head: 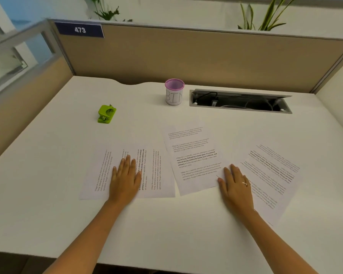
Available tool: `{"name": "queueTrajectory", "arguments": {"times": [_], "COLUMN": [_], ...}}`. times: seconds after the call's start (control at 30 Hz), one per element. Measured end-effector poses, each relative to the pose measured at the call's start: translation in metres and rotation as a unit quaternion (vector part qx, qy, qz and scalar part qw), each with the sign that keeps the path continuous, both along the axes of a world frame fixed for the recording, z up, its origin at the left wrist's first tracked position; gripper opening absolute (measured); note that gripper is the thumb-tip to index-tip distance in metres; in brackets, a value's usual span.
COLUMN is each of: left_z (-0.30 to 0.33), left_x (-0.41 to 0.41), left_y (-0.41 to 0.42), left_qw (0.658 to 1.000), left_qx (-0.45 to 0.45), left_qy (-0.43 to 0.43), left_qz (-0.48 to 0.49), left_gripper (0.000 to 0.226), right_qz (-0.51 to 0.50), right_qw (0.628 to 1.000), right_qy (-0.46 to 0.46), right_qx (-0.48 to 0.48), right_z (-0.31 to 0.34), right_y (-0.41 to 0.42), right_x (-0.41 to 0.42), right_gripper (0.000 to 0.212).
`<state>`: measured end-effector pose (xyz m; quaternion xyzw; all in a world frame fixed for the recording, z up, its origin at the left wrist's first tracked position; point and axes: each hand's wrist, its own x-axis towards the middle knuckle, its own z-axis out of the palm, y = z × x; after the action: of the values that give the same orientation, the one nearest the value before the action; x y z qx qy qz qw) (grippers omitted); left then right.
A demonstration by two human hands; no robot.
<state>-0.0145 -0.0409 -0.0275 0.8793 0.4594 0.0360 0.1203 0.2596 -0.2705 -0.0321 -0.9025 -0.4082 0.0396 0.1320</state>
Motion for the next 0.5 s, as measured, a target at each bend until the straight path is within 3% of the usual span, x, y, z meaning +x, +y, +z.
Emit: {"name": "queueTrajectory", "arguments": {"times": [0.23, 0.33, 0.5], "left_z": [0.012, 0.022, 0.026], "left_x": [-0.025, -0.024, -0.028], "left_y": [0.023, 0.032, 0.049], "left_qw": [0.969, 0.941, 0.928], "left_qx": [0.064, 0.018, -0.023], "left_qy": [-0.063, -0.055, 0.011], "left_qz": [0.229, 0.333, 0.372], "left_gripper": [0.058, 0.062, 0.077], "right_qz": [0.060, 0.122, 0.267], "right_qw": [0.994, 0.980, 0.945], "right_qy": [-0.014, -0.050, -0.071], "right_qx": [0.088, 0.152, 0.175], "right_z": [0.004, 0.014, 0.020], "right_y": [0.034, 0.038, 0.082], "right_x": [0.009, 0.006, -0.038], "right_gripper": [0.052, 0.043, 0.020]}}
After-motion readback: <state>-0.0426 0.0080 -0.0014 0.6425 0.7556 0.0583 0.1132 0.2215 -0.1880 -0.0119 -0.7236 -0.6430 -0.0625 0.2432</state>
